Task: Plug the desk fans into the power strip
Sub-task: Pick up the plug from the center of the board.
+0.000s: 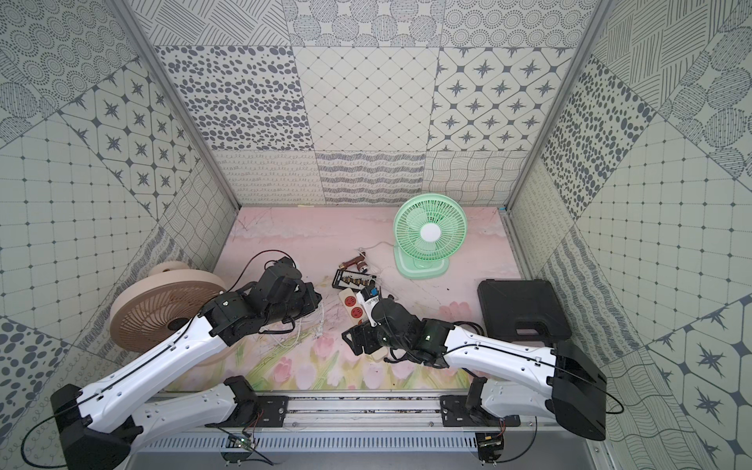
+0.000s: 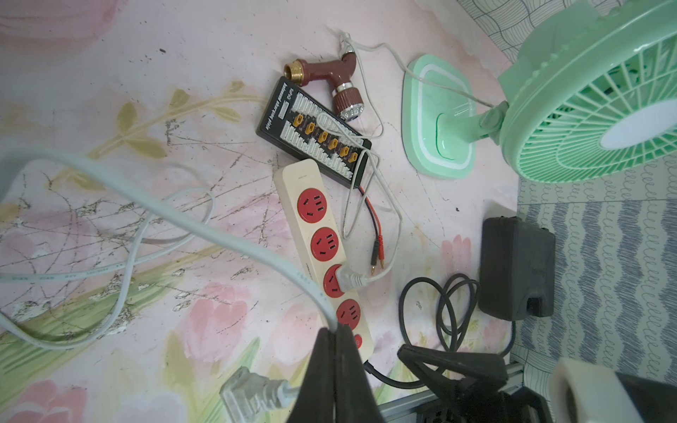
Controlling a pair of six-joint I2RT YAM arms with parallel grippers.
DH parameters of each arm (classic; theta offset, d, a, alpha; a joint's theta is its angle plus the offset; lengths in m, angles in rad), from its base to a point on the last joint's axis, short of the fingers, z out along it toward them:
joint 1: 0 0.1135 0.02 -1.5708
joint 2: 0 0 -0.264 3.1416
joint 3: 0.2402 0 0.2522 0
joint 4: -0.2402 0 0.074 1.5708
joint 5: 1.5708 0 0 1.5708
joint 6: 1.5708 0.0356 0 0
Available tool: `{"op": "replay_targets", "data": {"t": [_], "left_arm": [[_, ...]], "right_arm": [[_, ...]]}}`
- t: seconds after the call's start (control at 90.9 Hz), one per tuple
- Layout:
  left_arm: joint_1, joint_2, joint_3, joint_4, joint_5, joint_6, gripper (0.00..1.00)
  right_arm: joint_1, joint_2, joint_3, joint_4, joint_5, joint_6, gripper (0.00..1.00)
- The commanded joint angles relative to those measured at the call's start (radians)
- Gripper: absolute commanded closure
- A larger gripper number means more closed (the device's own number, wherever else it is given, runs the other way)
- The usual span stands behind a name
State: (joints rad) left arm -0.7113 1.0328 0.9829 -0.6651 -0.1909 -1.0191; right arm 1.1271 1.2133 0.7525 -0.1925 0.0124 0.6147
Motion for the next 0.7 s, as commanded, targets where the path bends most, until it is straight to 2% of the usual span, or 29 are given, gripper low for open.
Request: {"op": "replay_targets", "data": {"t": [0.0,0.11,0.231,0.418,0.693], "left_arm": [[-0.027,0.003,0.012,0.071,-0.051,-0.080,1.00],[-0.046,0.004,0.014,0.093,-0.067,-0.093,1.00],[-0.060,0.011,0.018,0.106,-0.074,-0.107,1.00],[-0.078,0.014,0.016,0.114,-0.085,-0.120,1.00],[-0.084,0.011,0.010,0.110,-0.096,-0.126,1.00]], "right_arm": [[0.032,0.059,0.064,0.017,0.086,0.017,0.18],[0.046,0.111,0.105,0.018,0.092,0.035,0.26],[0.053,0.144,0.124,0.047,0.097,0.051,0.29],[0.053,0.184,0.141,0.104,0.120,0.090,0.40],[0.053,0.240,0.162,0.170,0.086,0.110,0.45]]}}
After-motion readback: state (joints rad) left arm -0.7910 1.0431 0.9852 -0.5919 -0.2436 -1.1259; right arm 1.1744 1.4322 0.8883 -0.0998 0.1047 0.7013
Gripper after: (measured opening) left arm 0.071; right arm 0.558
